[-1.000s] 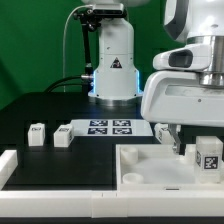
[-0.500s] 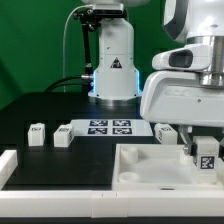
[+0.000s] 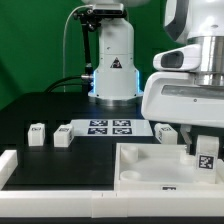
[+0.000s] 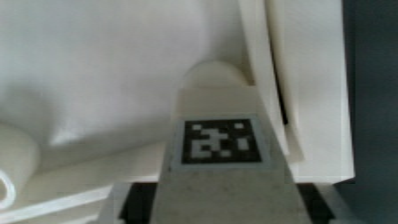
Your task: Assemble one leg
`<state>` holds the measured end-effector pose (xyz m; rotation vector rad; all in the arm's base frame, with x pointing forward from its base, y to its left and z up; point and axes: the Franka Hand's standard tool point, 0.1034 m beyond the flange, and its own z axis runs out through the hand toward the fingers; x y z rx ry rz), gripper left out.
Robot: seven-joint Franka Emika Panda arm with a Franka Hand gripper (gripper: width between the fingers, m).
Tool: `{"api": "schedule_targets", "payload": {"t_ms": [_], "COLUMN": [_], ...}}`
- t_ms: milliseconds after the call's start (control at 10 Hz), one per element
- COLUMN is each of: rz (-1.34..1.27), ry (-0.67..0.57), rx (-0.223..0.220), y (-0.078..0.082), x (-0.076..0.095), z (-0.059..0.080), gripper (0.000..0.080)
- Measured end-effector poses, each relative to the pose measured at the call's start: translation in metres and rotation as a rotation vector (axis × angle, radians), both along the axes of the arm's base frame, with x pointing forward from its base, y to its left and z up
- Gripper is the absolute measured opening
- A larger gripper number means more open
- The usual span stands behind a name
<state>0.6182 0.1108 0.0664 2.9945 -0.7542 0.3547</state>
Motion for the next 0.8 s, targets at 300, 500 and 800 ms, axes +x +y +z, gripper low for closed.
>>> {"api": "schedule_targets", "payload": {"t_ms": [300, 500, 800], "rz": [-0.305, -0.426, -0.427], "ry": [-0.010, -0.016, -0.016], "rx": [0.018, 0.009, 0.006], "y": [-0.021, -0.035, -0.036], "x": [-0.006, -0.008, -0.009], "z": [-0.001, -0.001, -0.001], "gripper": [0.0302, 0.0307, 0.0554]}}
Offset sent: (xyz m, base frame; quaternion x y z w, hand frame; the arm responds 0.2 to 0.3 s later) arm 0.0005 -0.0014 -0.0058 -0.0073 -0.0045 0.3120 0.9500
